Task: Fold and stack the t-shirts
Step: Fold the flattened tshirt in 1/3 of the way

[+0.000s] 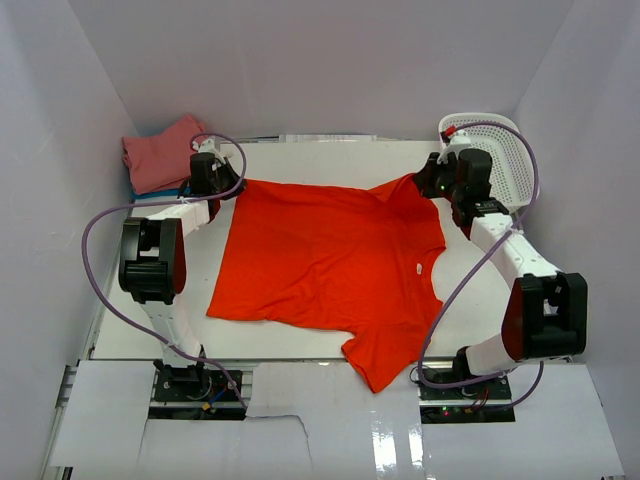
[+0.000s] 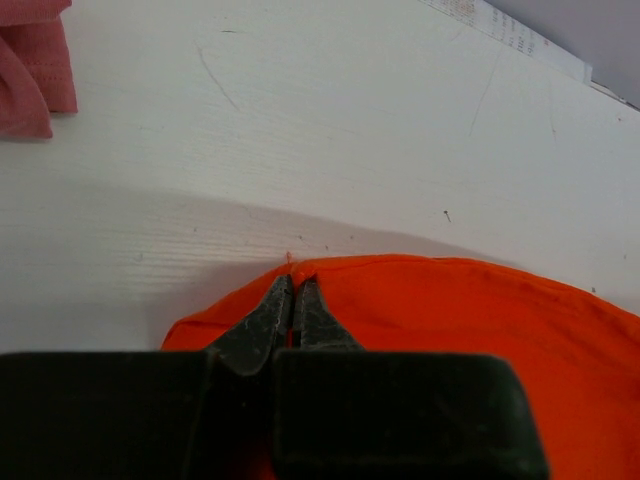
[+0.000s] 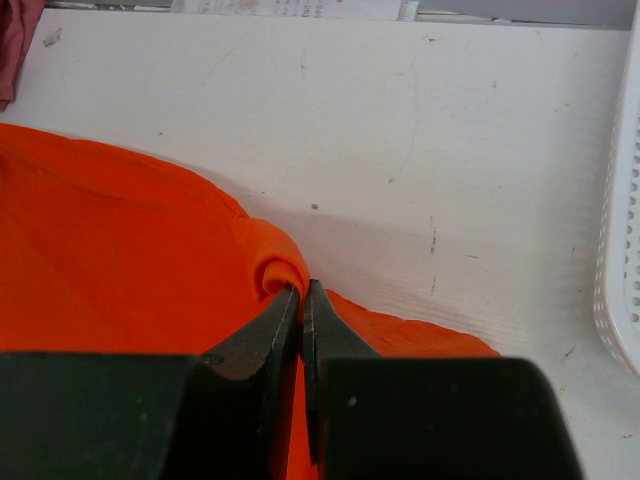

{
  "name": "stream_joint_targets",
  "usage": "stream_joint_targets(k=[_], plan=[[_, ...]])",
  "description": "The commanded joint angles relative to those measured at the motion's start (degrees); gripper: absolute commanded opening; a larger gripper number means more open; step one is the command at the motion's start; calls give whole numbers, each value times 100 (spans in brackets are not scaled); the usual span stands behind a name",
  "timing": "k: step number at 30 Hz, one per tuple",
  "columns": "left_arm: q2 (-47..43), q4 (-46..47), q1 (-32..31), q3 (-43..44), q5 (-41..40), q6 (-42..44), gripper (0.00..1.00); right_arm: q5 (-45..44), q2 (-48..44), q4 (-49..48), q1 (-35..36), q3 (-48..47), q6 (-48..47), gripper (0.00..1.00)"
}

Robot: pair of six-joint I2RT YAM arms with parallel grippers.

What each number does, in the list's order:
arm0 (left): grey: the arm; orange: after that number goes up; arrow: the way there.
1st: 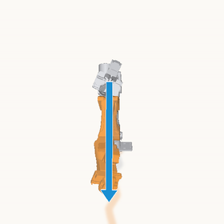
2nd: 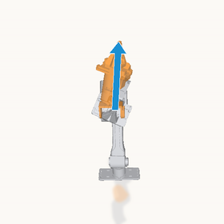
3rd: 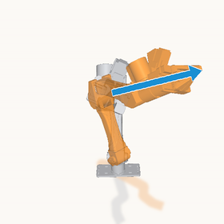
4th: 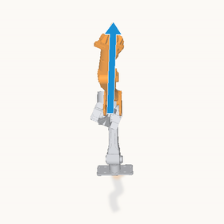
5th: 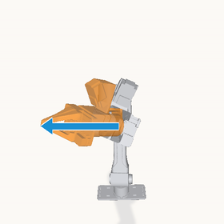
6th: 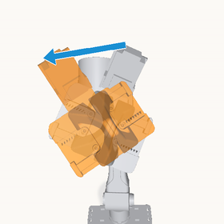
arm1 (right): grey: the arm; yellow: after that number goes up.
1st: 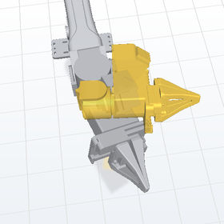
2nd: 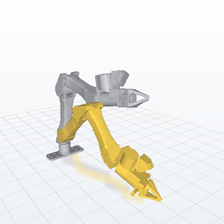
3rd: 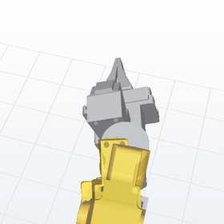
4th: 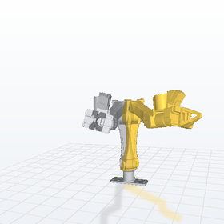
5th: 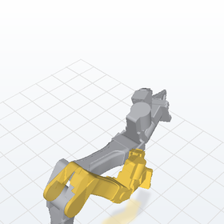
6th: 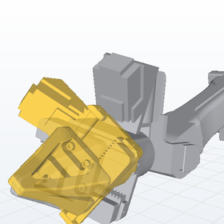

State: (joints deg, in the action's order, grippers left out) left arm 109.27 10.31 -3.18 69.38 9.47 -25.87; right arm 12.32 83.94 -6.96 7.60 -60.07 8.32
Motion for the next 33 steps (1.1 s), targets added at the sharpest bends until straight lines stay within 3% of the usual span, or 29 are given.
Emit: stream_joint_targets(k=[1,33], plan=[[-310,42,19,137,54,108,0,-115,-317,-104,14,75,-111,8],[-943,33,19,-285,28,161,0,-300,-906,116,5,277,-155,8]])
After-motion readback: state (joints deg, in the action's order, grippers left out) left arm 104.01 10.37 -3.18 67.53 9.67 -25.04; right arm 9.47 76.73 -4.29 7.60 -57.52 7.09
